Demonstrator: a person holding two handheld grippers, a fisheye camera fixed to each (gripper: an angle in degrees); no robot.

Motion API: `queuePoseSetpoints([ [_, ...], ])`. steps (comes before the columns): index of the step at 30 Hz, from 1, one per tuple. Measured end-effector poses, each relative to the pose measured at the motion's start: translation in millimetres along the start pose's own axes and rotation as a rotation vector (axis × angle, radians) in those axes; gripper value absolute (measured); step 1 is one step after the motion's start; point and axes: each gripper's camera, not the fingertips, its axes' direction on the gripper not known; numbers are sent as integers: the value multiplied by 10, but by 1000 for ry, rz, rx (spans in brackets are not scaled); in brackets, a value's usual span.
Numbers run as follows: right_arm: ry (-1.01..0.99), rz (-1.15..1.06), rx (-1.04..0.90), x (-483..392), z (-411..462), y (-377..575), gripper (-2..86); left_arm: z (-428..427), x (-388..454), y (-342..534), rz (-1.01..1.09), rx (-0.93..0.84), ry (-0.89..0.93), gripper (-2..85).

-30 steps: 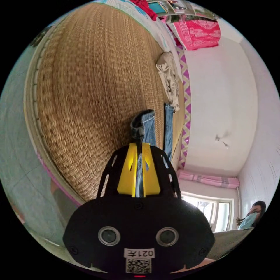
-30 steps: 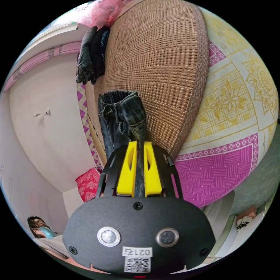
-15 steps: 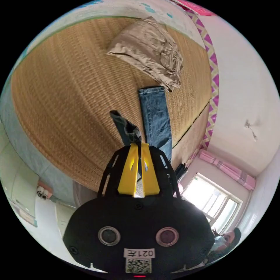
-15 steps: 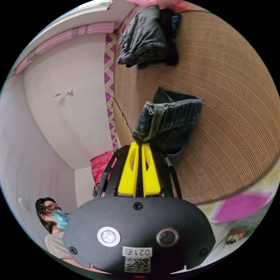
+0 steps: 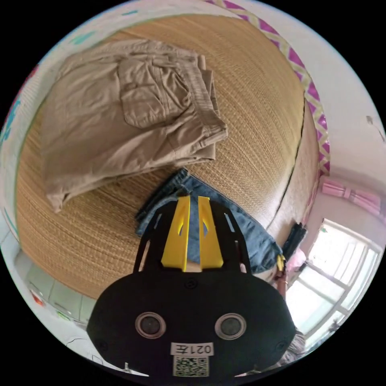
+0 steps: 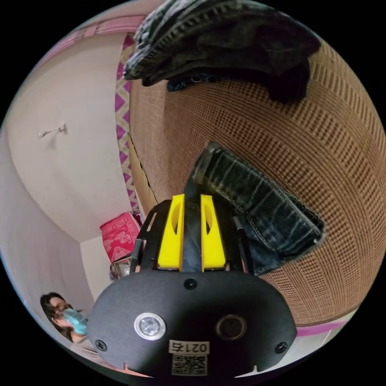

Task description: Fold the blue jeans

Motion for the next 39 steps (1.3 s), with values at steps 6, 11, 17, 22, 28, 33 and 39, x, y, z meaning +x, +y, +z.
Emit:
queuePoseSetpoints([
  [6,-49,-215,35,-128,-331,227,21,-270,-310,281,169,127,175,-8],
  [11,124,-460,1,-391,-245,455,-3,58,-82,476,363,59,116,-9],
  [17,106,-497,-79,-372,51,571,-6,457,-27,395,460,77,-9,-9],
  [22,125,-534,-124,-384,72,653,-6,109,-361,462,395,232,59,-7],
  [28,103,-559,-177,-278,-58,687,-6,-270,-992,1134,374,227,226,45],
  [33,104,-570,-172,-191,-194,797,-6,-106,-1505,2071,210,233,334,112],
  [39,41,-473,-135,-31,-459,933,-5,175,-2121,2369,-120,351,595,113],
])
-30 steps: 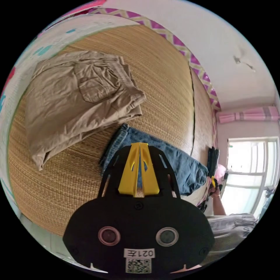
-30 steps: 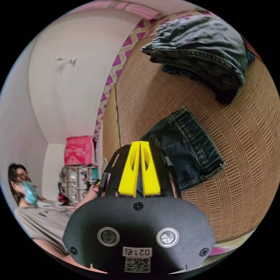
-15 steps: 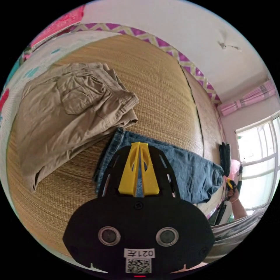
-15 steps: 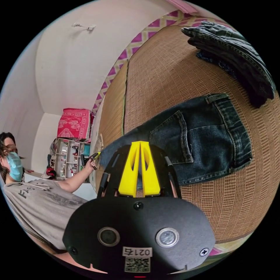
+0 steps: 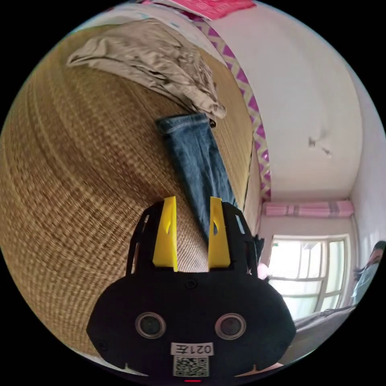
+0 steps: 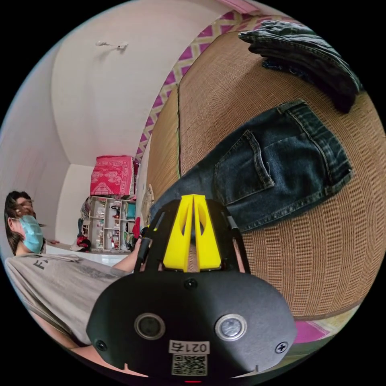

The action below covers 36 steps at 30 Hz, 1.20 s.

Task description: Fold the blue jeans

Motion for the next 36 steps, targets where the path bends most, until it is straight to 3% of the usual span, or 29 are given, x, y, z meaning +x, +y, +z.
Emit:
queuePoseSetpoints([
  [8,-83,22,74,-40,-484,401,-5,-83,-141,-156,-74,124,180,79],
  [13,-97,48,129,-3,-830,697,-6,-292,17,-171,-77,143,180,1],
  [16,-57,70,125,96,-1010,860,-6,-490,522,-178,36,123,187,-7],
  [22,-51,155,113,467,-1311,1205,-5,-622,2631,325,475,19,135,-9],
  [24,-48,168,103,558,-1377,1288,-5,-327,3537,917,705,-56,16,-9],
  [27,-22,177,86,651,-1499,1397,-2,278,4225,1811,932,-128,-155,-9],
  [33,-38,194,104,682,-1895,1621,-5,1912,4080,3065,1098,-432,-552,-3],
  [36,-50,217,121,661,-2124,1769,-5,2007,4050,3138,1127,-426,-563,5],
])
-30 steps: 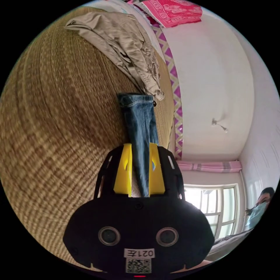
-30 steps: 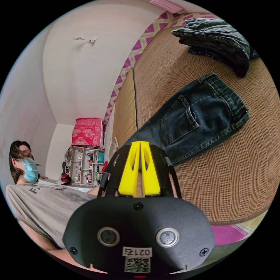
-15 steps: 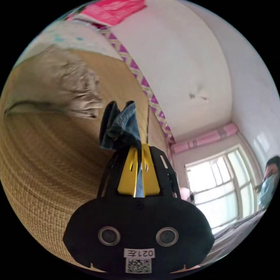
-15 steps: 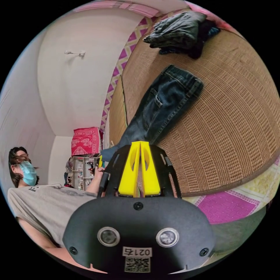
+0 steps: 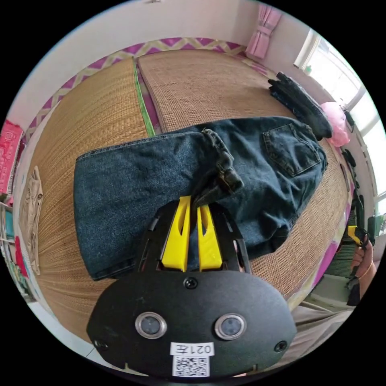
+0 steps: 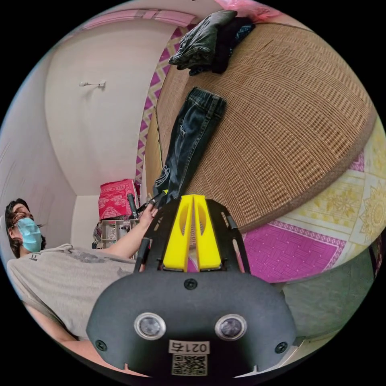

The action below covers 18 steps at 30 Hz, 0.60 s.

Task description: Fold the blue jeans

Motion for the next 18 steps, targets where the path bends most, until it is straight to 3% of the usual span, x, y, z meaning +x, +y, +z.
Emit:
queuePoseSetpoints([
  [4,-6,13,3,-35,-286,125,-5,-352,89,-55,85,87,33,42],
  [6,-2,23,-3,-35,-350,131,-4,-232,265,-79,198,5,26,88],
  [10,-25,29,-17,-165,-357,-63,2,-185,266,-116,194,-40,30,112],
  [12,-47,25,20,-286,-361,-239,11,-389,177,-125,194,21,106,114],
  [18,-172,128,191,-568,-228,-1037,146,-924,-216,132,182,85,325,95],
])
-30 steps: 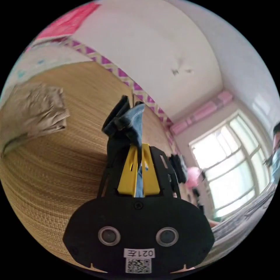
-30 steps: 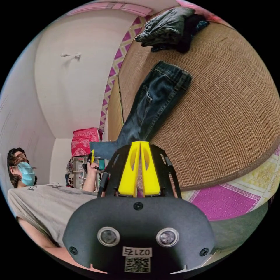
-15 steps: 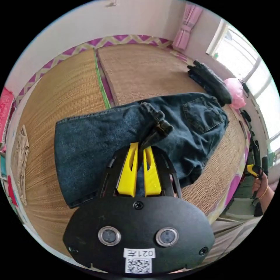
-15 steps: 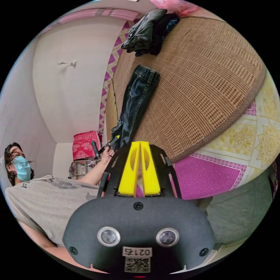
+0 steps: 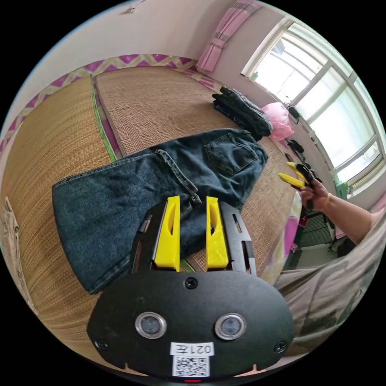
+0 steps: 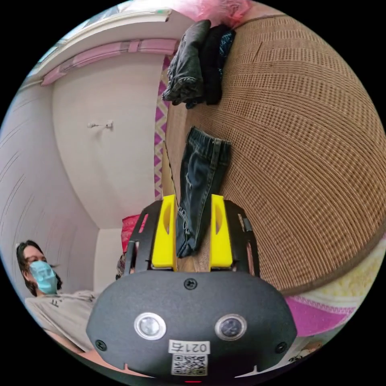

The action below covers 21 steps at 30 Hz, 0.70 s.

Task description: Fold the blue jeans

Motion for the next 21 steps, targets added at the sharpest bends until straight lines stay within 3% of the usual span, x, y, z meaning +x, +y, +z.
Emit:
queuePoseSetpoints([
  [5,18,97,-19,-181,541,-348,175,-559,-29,415,-19,14,28,87],
  [10,-49,189,130,-370,794,-413,83,-1088,-311,1007,-166,46,20,70],
  [14,37,139,173,-893,866,-469,62,-1515,-604,1478,-247,91,4,60],
  [17,115,-24,168,-1706,936,-499,56,-1766,-848,1780,-296,122,3,57],
  [21,342,-498,56,-3459,1424,-231,56,-1964,-1213,2159,-364,153,43,51],
])
